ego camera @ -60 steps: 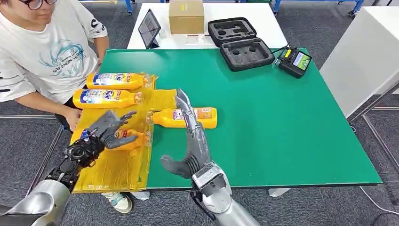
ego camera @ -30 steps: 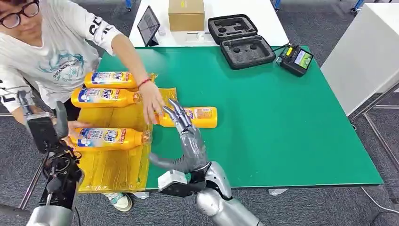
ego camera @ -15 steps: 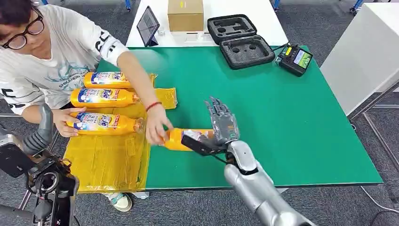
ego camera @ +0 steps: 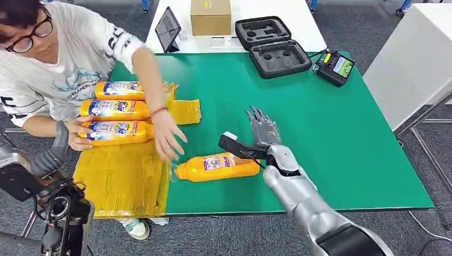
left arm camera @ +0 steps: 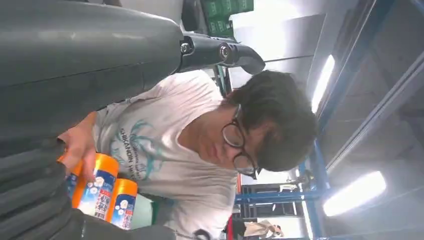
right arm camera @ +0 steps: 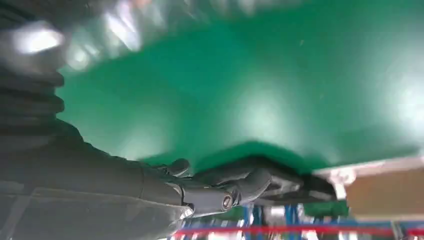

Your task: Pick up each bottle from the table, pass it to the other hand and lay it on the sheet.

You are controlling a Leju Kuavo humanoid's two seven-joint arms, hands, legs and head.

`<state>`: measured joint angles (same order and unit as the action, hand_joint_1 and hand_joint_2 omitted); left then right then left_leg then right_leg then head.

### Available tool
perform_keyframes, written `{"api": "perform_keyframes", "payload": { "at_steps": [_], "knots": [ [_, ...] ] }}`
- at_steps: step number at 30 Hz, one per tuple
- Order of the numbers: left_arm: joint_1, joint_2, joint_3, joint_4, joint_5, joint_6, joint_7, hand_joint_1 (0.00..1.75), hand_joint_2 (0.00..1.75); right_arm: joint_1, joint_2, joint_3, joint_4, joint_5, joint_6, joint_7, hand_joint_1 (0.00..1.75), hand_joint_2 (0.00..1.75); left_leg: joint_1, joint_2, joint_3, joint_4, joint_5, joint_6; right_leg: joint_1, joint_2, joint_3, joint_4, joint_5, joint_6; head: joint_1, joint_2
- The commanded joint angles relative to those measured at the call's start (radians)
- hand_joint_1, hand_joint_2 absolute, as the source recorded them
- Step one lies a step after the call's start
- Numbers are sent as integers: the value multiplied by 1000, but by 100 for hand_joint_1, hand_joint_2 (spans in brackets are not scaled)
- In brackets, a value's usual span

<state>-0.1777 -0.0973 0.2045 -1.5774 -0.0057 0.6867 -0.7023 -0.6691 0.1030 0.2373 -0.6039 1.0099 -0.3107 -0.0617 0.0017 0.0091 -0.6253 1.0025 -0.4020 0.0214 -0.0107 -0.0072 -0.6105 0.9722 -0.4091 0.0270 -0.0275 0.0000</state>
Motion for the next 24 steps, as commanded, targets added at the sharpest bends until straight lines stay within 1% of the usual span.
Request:
{"api": "perform_keyframes", "payload": {
  "at_steps": [1,3,6,7,9,10,12,13,15,16,17,20,21,22,23,24],
  "knots": [
    [-27,-8,-7,86,5,-4,4,0,175,-20,14,-57,146,-34,70,-38,0,175,1,-3,4,-1,0,-1,1,-2,5,-2,-1,-1,0,0],
    [-27,-8,-7,86,5,-4,4,0,175,-20,14,-57,146,-34,70,-38,0,175,1,-4,6,-2,-1,-1,1,-2,7,-2,-2,-1,0,0],
    [-27,-8,-7,86,5,-4,4,0,175,-20,14,-57,146,-34,70,-38,0,175,1,-2,4,-1,0,-1,1,-1,5,-1,-1,-1,0,0],
    [-27,-8,-7,86,5,-4,4,0,175,-20,14,-57,146,-34,70,-38,0,175,1,-3,6,-1,-1,-1,1,-2,7,-2,-1,-1,0,0],
    [-27,-8,-7,86,5,-4,4,0,175,-20,14,-57,146,-34,70,-38,0,175,1,-2,4,-1,0,-1,1,-2,5,-1,-1,-1,0,0],
    [-27,-8,-7,86,5,-4,4,0,175,-20,14,-57,146,-34,70,-38,0,175,1,-4,6,-1,-1,-1,1,-2,7,-2,-2,-1,0,0],
    [-27,-8,-7,86,5,-4,4,0,175,-20,14,-57,146,-34,70,-38,0,175,0,-2,4,-1,0,-1,1,-1,4,-1,-1,0,-1,0],
    [-27,-8,-7,86,5,-4,4,0,175,-20,14,-57,146,-34,70,-38,0,175,1,-3,6,-1,-1,-1,1,-2,7,-2,-1,-1,0,0],
    [-27,-8,-7,86,5,-4,4,0,175,-20,14,-57,146,-34,70,-38,0,175,0,-2,4,-1,0,-1,1,-2,4,-1,-1,-1,0,0],
    [-27,-8,-7,86,5,-4,4,0,175,-20,14,-57,146,-34,70,-38,0,175,1,-3,6,-2,-1,-1,1,-2,6,-2,-1,-1,0,0],
    [-29,-9,-7,88,7,-6,4,0,175,-20,12,-58,146,-43,87,-50,0,175,1,-3,5,-1,-1,-1,1,-2,6,-2,-1,-1,0,0],
    [-21,-8,-7,74,4,0,4,0,175,-14,14,-77,118,-96,103,-126,0,175,1,-3,5,-1,-1,-1,1,-2,6,-2,-1,-1,0,0],
    [-13,-9,-3,59,1,3,4,0,175,-6,19,-90,79,-127,71,-193,0,175,1,-2,4,-1,0,-1,1,-1,5,-1,-1,-1,0,0],
    [-7,-9,-2,50,-1,4,4,0,175,-4,20,-92,56,-140,59,-225,0,175,1,-3,6,-1,-1,-1,1,-2,7,-2,-1,-1,0,0],
    [2,-11,1,36,-4,7,4,0,175,10,28,-110,-2,-183,17,-299,0,175,1,-2,4,-1,-1,-1,1,-1,5,-1,-1,-1,0,0],
    [7,-11,0,30,-3,7,4,0,175,18,31,-114,-34,-202,5,-341,0,175,1,-1,3,-1,-1,-1,1,0,4,-1,-1,-1,0,0]
  ]
}}
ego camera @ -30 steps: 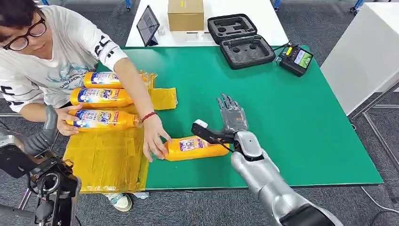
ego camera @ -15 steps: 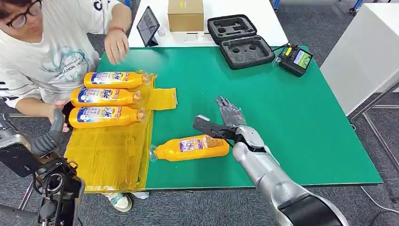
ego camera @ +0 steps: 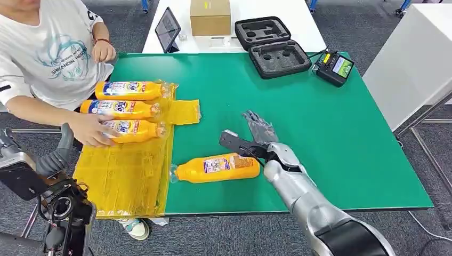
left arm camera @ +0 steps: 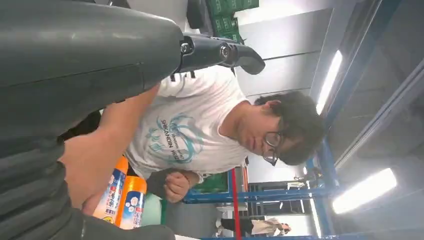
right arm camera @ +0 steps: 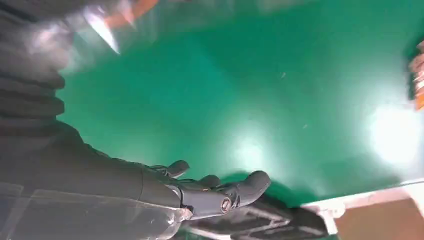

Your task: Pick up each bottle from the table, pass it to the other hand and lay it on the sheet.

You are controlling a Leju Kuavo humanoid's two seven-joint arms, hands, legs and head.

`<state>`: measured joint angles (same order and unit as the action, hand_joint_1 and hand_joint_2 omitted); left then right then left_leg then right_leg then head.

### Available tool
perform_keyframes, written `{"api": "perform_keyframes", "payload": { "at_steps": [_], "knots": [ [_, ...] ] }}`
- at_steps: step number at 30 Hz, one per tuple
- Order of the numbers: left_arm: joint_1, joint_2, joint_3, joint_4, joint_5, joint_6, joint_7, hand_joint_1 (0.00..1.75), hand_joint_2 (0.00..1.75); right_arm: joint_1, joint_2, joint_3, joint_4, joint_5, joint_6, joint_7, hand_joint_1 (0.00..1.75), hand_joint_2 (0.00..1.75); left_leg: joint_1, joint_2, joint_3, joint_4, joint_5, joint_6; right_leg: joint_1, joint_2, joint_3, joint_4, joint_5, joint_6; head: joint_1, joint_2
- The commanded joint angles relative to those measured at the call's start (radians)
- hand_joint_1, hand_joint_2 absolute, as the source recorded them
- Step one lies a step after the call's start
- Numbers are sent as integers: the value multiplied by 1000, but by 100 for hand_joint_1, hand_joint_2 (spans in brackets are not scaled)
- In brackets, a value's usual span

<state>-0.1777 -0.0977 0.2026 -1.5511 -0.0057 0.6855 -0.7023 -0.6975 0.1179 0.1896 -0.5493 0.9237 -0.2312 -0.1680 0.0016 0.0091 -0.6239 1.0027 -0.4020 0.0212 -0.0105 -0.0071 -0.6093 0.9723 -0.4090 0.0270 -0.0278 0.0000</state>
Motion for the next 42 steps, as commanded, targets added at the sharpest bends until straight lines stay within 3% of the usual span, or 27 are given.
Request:
{"api": "perform_keyframes", "payload": {
  "at_steps": [1,5,7,9,35,37,42],
  "knots": [
    [15,-12,2,-3,0,5,4,0,175,75,26,-90,-183,-197,-83,-347,0,175,1,-1,3,-1,-1,-1,1,0,3,-1,-1,-1,0,0],
    [25,-12,5,-11,1,11,4,0,175,151,20,-59,-439,-270,-76,-415,0,175,1,-1,2,1,-3,-2,1,0,3,1,-3,-1,0,0],
    [48,-10,31,-14,8,4,4,0,175,154,-32,22,-511,-378,219,-331,0,175,1,-3,2,0,-3,-1,1,-2,3,0,-3,-1,0,0],
    [71,-8,53,-26,21,-21,4,0,175,178,-54,56,-567,-395,290,-274,0,175,0,-1,-1,0,-1,-1,0,0,0,0,-2,-1,0,0],
    [72,-21,72,-28,9,-31,4,0,175,202,-84,83,-578,-436,288,-294,0,175,1,-1,2,0,-3,-1,1,0,3,-1,-2,-1,0,0],
    [76,-20,74,-25,13,-38,4,0,175,210,-89,87,-580,-440,302,-284,0,175,1,-1,1,0,-2,-1,1,0,2,-1,-2,-1,0,0],
    [90,-21,99,-39,24,-48,4,0,175,194,-154,153,-531,-325,342,-142,0,175,1,-2,0,-1,-2,-1,1,-1,1,-1,-2,0,0,0]
  ]
}}
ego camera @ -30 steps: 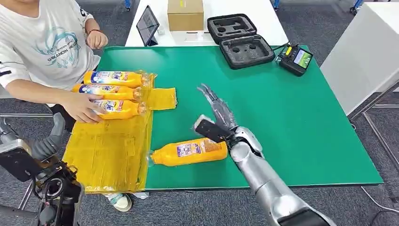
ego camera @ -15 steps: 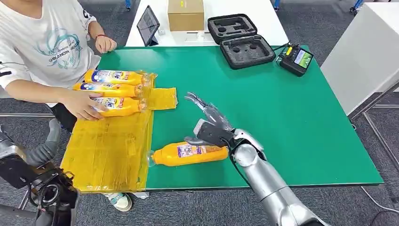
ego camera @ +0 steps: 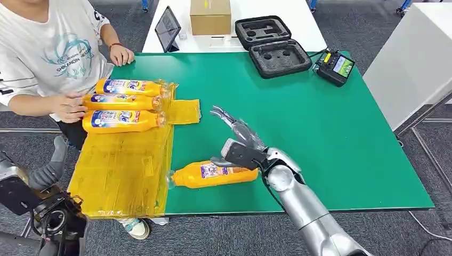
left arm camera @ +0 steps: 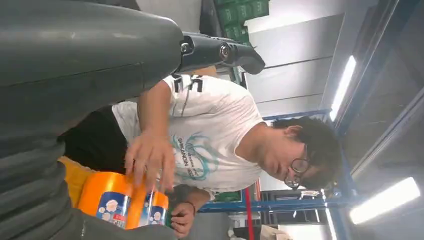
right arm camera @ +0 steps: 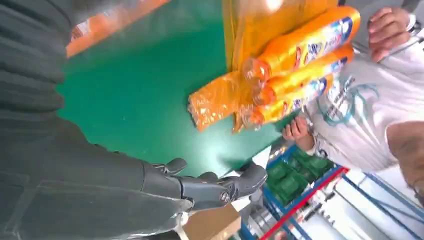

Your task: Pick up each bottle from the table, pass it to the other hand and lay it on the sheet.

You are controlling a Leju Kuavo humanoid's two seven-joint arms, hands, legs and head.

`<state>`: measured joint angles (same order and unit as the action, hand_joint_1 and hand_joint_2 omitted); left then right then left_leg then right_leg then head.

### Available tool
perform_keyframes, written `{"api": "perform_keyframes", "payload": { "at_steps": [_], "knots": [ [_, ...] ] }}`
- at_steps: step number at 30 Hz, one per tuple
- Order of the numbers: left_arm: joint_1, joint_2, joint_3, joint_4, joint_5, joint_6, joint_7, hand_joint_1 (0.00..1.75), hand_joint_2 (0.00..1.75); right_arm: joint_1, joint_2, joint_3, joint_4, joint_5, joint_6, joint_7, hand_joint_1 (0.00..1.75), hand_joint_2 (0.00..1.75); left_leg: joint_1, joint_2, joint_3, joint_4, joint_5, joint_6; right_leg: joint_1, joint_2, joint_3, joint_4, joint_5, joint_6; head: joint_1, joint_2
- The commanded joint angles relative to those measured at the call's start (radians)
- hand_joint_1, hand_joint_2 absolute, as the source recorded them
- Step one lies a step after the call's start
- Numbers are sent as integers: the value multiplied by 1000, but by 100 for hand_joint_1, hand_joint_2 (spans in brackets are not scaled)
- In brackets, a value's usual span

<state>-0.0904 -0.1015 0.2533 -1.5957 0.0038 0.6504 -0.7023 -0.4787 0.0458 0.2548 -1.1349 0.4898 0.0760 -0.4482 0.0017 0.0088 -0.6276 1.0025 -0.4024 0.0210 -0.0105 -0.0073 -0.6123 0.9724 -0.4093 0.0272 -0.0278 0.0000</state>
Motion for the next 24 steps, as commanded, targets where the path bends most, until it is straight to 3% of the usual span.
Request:
{"api": "perform_keyframes", "payload": {
  "at_steps": [1,6,24],
  "knots": [
    [7,-18,51,5,18,-21,4,0,175,-34,-93,99,67,129,40,155,0,175,1,-2,6,-1,-2,-1,1,0,7,-1,-2,-1,0,0],
    [-19,-22,60,43,24,-40,4,0,175,-76,-116,152,159,212,69,239,0,175,0,0,2,0,-1,0,0,0,2,0,-1,0,0,0],
    [-35,-29,55,67,25,-54,4,0,175,-79,-139,211,274,277,71,265,0,175,1,-2,5,0,-2,-1,1,-1,6,-1,-2,-1,0,0]
  ]
}}
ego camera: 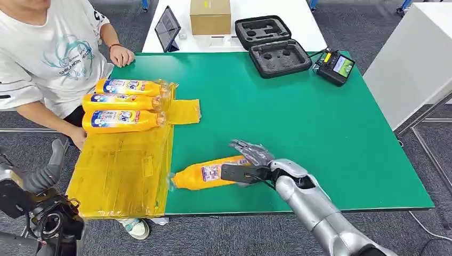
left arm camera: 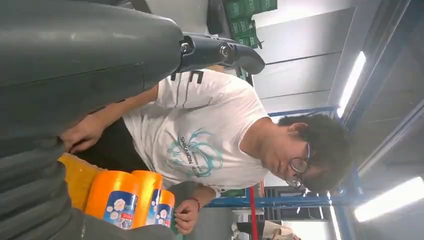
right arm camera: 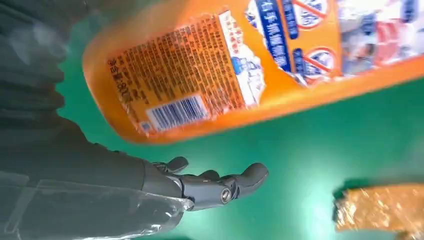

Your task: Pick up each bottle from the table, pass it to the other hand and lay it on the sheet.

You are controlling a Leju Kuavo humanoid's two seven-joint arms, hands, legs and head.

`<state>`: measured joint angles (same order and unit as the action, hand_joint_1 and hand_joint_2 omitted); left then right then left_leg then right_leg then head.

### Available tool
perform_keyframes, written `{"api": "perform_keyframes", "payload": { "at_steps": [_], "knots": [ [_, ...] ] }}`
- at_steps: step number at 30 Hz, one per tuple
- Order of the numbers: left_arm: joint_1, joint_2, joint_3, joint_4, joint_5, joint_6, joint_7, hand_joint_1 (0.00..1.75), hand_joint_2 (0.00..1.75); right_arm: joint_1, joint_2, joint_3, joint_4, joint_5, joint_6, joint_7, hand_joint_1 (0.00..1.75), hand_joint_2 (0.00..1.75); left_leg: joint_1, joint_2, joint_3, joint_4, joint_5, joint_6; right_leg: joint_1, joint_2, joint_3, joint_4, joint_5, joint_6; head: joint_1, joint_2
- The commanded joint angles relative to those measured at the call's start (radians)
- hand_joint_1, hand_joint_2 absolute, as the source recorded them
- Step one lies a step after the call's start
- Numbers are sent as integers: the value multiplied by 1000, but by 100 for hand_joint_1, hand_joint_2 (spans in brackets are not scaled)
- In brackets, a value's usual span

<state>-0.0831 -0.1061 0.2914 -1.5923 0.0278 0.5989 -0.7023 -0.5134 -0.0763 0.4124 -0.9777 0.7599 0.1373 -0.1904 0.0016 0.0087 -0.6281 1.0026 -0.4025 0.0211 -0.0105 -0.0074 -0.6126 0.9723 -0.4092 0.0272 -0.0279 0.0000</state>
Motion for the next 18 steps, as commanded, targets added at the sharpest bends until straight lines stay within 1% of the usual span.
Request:
{"api": "perform_keyframes", "payload": {
  "at_steps": [1,5,10,13,14,16,18],
  "knots": [
    [-42,-24,17,64,1,-2,4,0,175,-45,-17,53,117,7,10,8,0,175,0,-1,2,-1,0,0,0,-1,3,-1,-1,0,0,0],
    [-42,-24,17,64,1,-2,4,0,175,-45,-17,53,117,7,10,8,0,175,1,-1,5,-1,-2,-1,1,0,5,-1,-1,-1,0,0],
    [-42,-24,17,64,1,-2,4,0,175,-45,-17,53,117,7,10,8,0,175,0,-1,2,-1,0,-1,0,0,2,-1,-1,0,0,0],
    [-54,-24,11,75,-2,-1,4,0,175,-54,-5,67,148,12,20,11,0,175,1,-2,6,0,-2,-1,1,-1,7,-1,-2,-1,0,0],
    [-58,-24,8,81,-3,-1,4,0,175,-54,0,71,159,12,22,11,0,175,0,-1,2,-1,0,-1,0,-1,2,-1,0,0,0,0],
    [-61,-25,1,85,-5,4,4,0,175,-61,17,75,194,9,17,5,0,175,1,-2,6,-1,-1,-1,1,-1,6,-1,-2,-1,0,0],
    [-61,-30,-9,90,-9,5,4,0,175,-64,35,82,220,9,-1,-10,0,175,1,-1,5,-1,-1,-1,1,0,5,-1,-1,-1,0,0]
  ]
}}
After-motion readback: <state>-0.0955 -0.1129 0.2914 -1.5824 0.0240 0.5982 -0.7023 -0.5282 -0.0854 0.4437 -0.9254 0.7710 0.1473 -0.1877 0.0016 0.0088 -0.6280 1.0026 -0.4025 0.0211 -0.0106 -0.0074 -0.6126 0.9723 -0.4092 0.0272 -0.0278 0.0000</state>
